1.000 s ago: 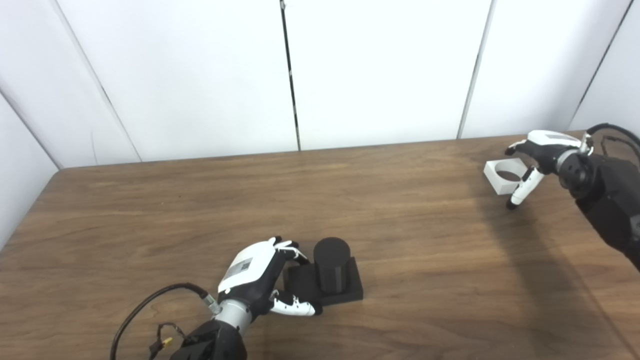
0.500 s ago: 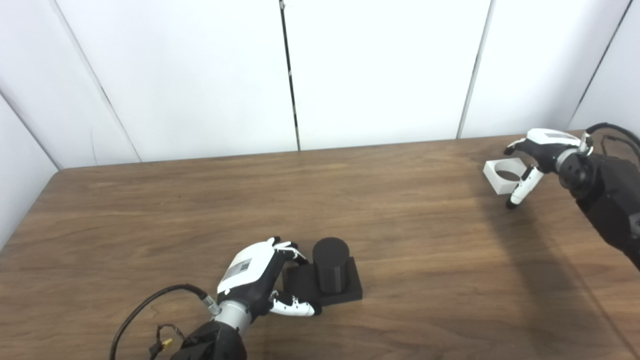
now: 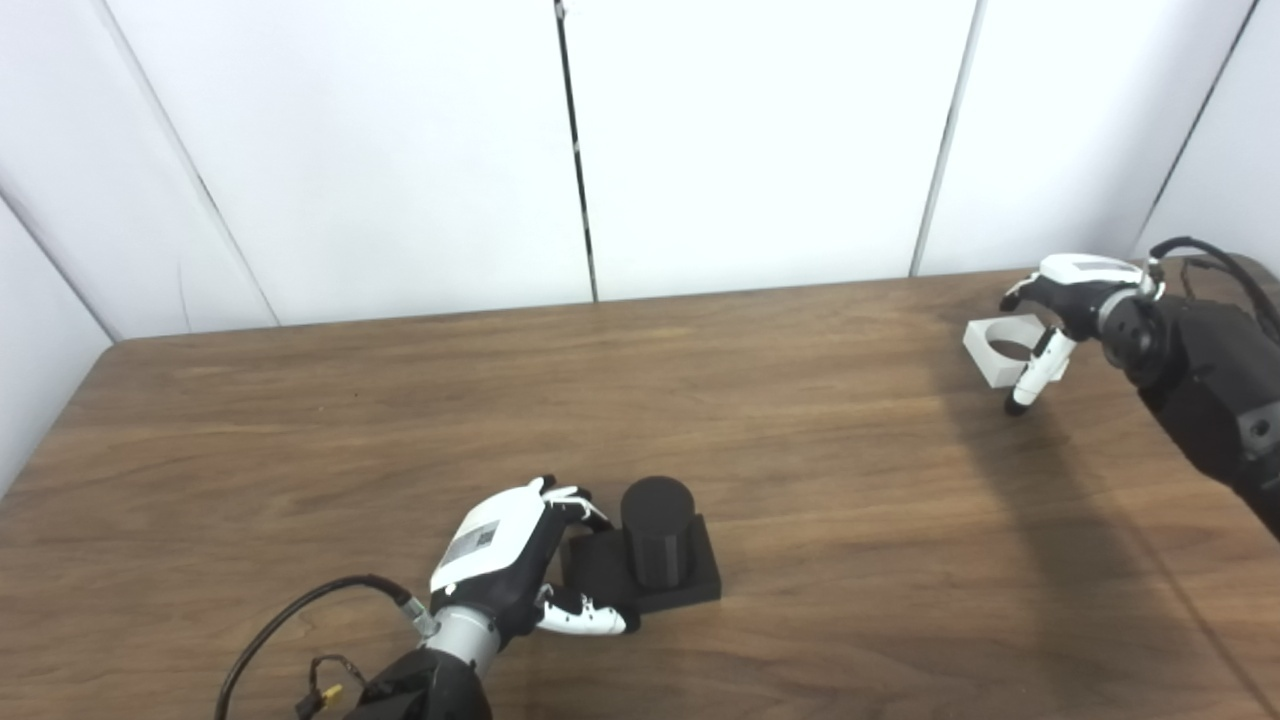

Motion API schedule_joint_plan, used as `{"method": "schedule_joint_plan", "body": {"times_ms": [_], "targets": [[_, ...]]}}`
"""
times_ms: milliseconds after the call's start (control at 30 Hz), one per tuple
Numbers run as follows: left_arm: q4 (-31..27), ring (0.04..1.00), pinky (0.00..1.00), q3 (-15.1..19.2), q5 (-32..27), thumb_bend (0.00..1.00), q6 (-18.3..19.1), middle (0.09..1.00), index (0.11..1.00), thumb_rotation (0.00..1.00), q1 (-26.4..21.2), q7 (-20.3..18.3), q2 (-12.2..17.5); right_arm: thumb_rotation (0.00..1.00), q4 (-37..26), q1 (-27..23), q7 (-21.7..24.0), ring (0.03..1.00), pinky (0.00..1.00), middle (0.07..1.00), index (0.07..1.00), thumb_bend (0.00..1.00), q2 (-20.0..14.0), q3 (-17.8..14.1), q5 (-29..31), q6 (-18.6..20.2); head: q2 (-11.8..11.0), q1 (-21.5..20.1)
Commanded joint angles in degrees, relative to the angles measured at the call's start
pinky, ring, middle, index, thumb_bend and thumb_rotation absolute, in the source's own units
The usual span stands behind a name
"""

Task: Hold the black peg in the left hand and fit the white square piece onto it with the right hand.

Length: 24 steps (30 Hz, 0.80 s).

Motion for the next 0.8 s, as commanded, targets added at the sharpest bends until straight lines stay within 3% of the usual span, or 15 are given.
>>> {"method": "schedule_joint_plan", "body": {"times_ms": [0,433,500,533,767], "targets": [[0.6,1.0,1.0,0.1,2.5,0.51,1.1,0.902,0.487,0.06,1.2,-2.1,1.2,0.27,-0.1,-2.3,0.1,1.0,1.0,0.986,0.83,0.78,0.0,0.3,0.2,-1.8,0.1,0.1],[0.8,1.0,1.0,0.1,3.1,0.51,1.0,0.904,0.486,0.06,1.4,-1.9,0.3,0.2,1.3,-2.2,-2.3,1.0,0.95,0.934,0.654,0.73,-0.2,-1.3,1.0,-4.6,0.1,0.3],[0.8,1.0,1.0,0.1,3.2,0.51,1.0,0.904,0.486,0.06,1.4,-1.9,0.1,0.16,1.5,-2.2,-2.7,0.997,0.93,0.926,0.528,0.57,-0.2,-1.2,1.1,-5.0,0.2,0.3],[0.8,1.0,1.0,0.1,3.4,0.51,1.1,0.903,0.486,0.06,1.5,-1.9,0.0,0.15,1.6,-2.2,-2.8,0.995,0.93,0.924,0.512,0.54,-0.2,-1.3,1.2,-5.2,0.2,0.3],[0.8,1.0,1.0,0.2,3.1,0.51,1.0,0.906,0.486,0.06,1.6,-1.7,-0.3,0.14,1.8,-1.8,-4.8,0.975,0.9,0.898,0.493,0.52,-0.1,-2.4,2.0,-6.5,0.1,0.3]]}}
